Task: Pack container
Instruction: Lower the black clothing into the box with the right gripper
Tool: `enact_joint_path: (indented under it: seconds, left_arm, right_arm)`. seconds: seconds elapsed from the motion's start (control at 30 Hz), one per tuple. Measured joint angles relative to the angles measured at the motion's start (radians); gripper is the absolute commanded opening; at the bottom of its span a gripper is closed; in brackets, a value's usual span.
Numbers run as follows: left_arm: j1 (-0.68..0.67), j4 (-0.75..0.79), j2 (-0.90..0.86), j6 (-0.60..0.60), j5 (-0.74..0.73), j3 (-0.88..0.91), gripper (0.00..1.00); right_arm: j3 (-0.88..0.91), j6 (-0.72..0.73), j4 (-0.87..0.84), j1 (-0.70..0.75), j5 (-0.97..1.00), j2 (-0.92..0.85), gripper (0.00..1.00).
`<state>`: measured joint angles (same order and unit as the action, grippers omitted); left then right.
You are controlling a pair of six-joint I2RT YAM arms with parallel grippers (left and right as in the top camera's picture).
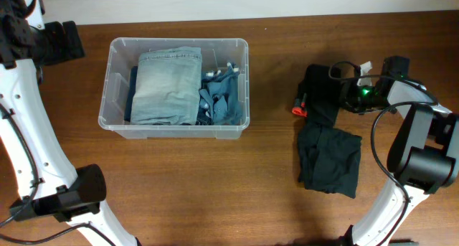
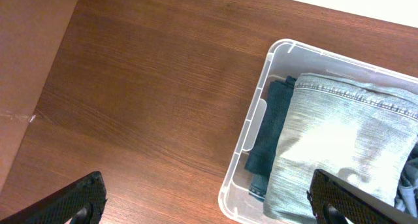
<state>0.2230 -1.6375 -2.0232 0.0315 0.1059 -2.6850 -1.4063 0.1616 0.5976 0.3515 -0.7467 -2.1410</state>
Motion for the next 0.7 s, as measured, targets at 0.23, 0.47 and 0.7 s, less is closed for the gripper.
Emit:
enact_joint_path:
  seconds: [0.23,0.47,0.7]
  left_arm:
    - [0.0,0.0,0.0,0.0,0.0,0.0,1.0]
    - [0.0,0.0,0.0,0.0,0.0,0.0,1.0]
    - [0.0,0.0,0.0,0.0,0.0,0.0,1.0]
  right_arm:
    - [-0.089,0.023,0.132,-0.055,-0.015,0.139,0.08]
    - [-0.263,0.041,0.092,-0.318,-0.094,0.355,0.08]
    - [-0.28,0.156,-0.073,-0.618,-0.167,0.364,0.08]
